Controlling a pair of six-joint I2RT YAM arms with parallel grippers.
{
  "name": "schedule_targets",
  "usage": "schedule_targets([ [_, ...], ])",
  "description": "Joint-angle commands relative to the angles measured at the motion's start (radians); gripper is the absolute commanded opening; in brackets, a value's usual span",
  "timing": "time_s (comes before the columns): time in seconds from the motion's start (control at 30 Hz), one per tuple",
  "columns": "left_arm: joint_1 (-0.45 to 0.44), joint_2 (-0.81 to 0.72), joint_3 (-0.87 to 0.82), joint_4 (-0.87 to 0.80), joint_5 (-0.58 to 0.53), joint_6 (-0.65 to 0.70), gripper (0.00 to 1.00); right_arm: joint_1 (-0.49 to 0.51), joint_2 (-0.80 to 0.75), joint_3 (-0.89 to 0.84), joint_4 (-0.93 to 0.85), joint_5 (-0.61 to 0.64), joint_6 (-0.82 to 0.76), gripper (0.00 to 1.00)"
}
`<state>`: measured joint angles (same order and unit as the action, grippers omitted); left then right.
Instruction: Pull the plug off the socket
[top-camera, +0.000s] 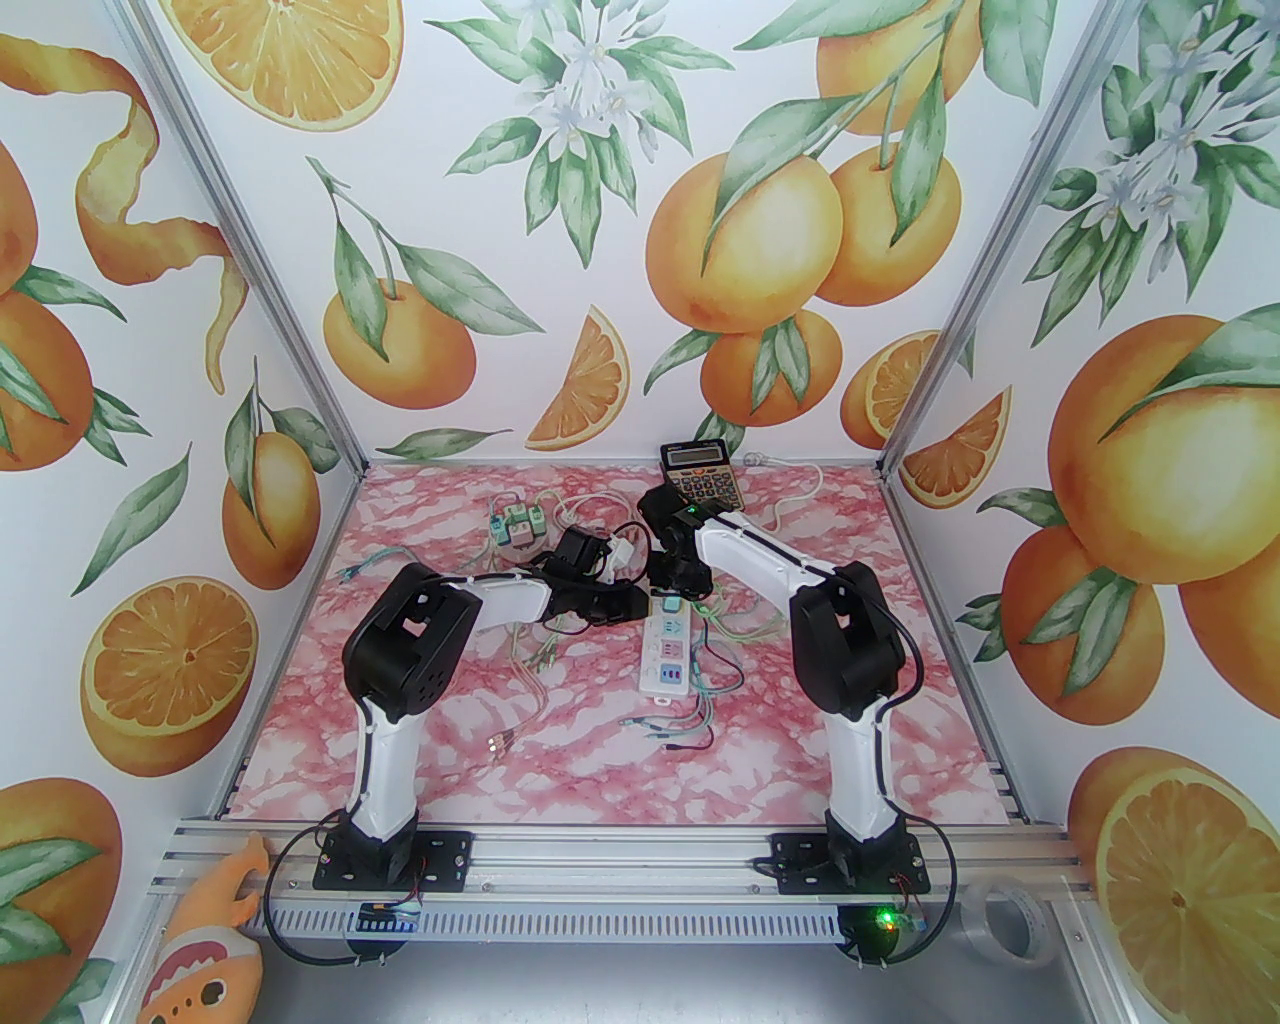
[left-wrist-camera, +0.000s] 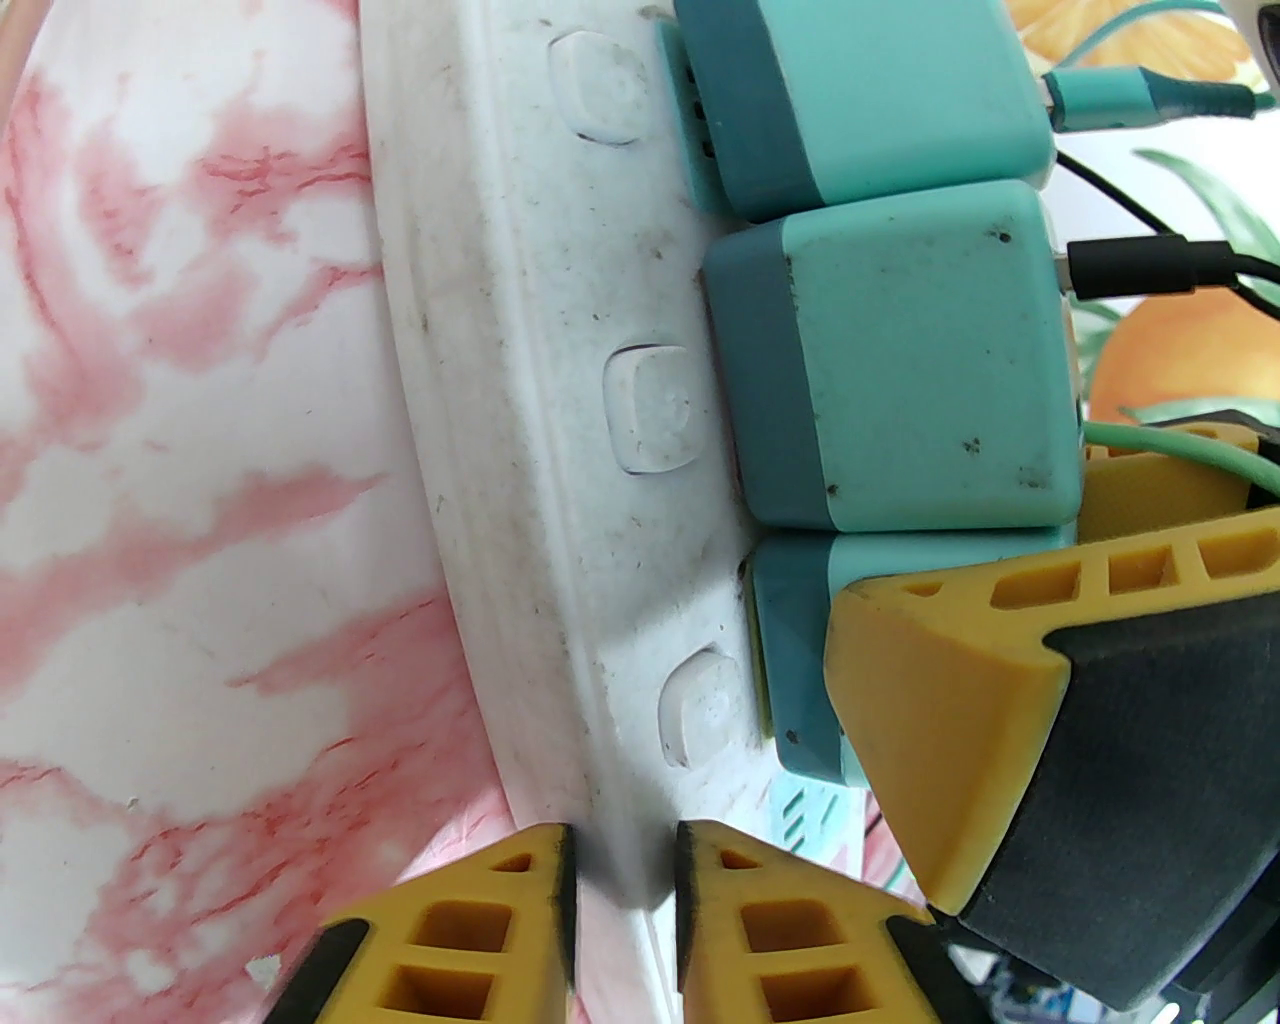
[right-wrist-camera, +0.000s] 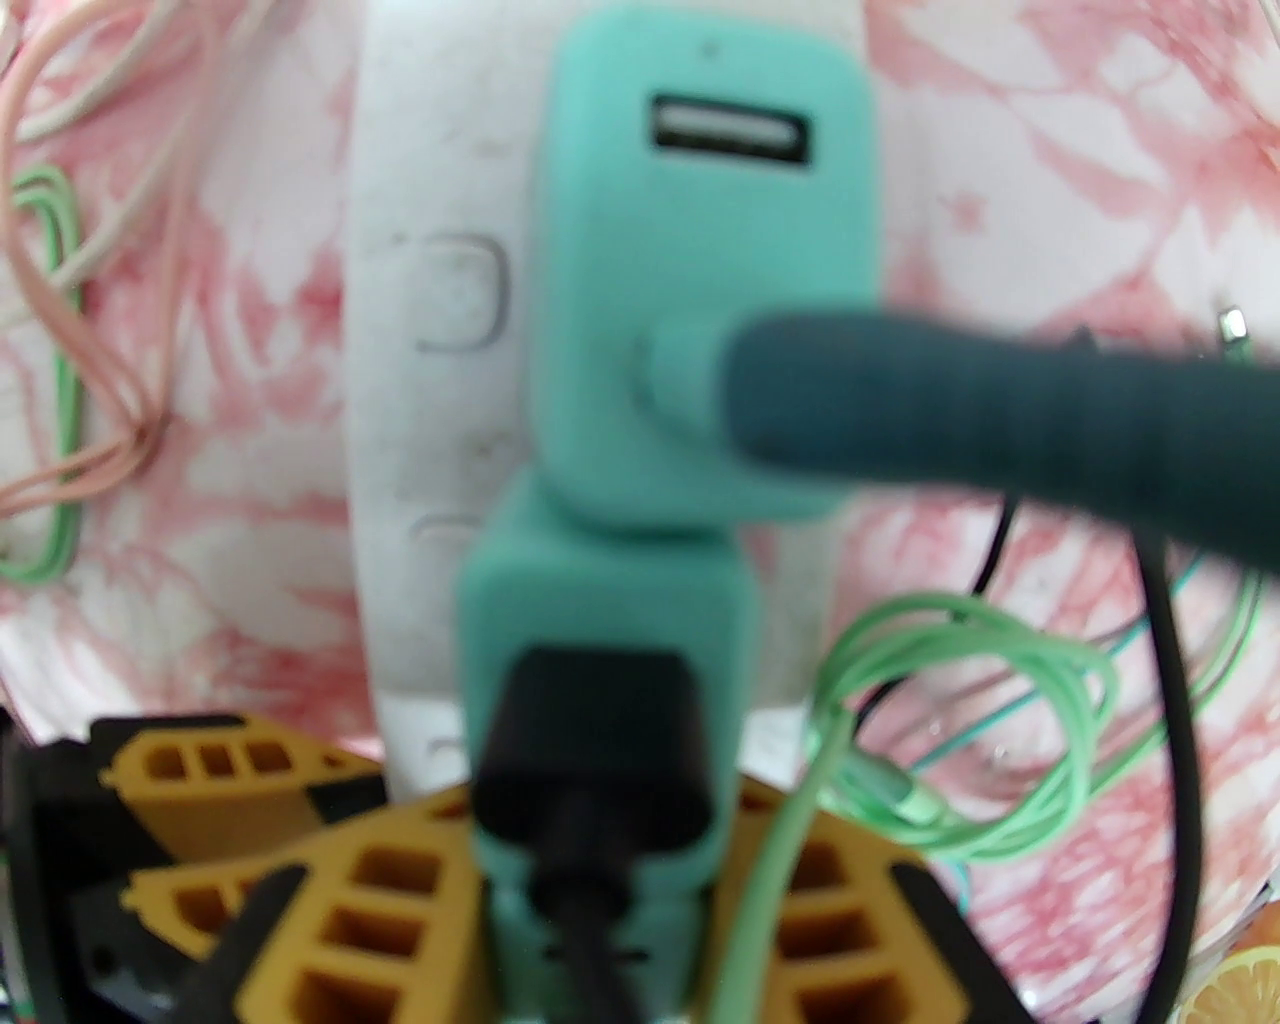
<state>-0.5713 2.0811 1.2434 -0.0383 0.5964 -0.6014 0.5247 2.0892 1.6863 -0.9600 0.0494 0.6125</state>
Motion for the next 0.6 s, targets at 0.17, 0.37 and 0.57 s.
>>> schedule_targets([
  [0.17,-0.071,0.074,0.006,-0.137,-0.104,0.041,0.15,0.074,0.055,0.091,-0.03,-0.099,0.094,0.2],
  [0.37,-0.073,0.082,0.028,-0.198,-0.14,0.05,0.15,0.046,0.028,0.077,-0.038,-0.102,0.079,0.2],
  [0.57,-0.071,0.091,0.03,-0.235,-0.161,0.052,0.14,-0.05,-0.066,-0.015,0.015,-0.149,0.057,0.21],
])
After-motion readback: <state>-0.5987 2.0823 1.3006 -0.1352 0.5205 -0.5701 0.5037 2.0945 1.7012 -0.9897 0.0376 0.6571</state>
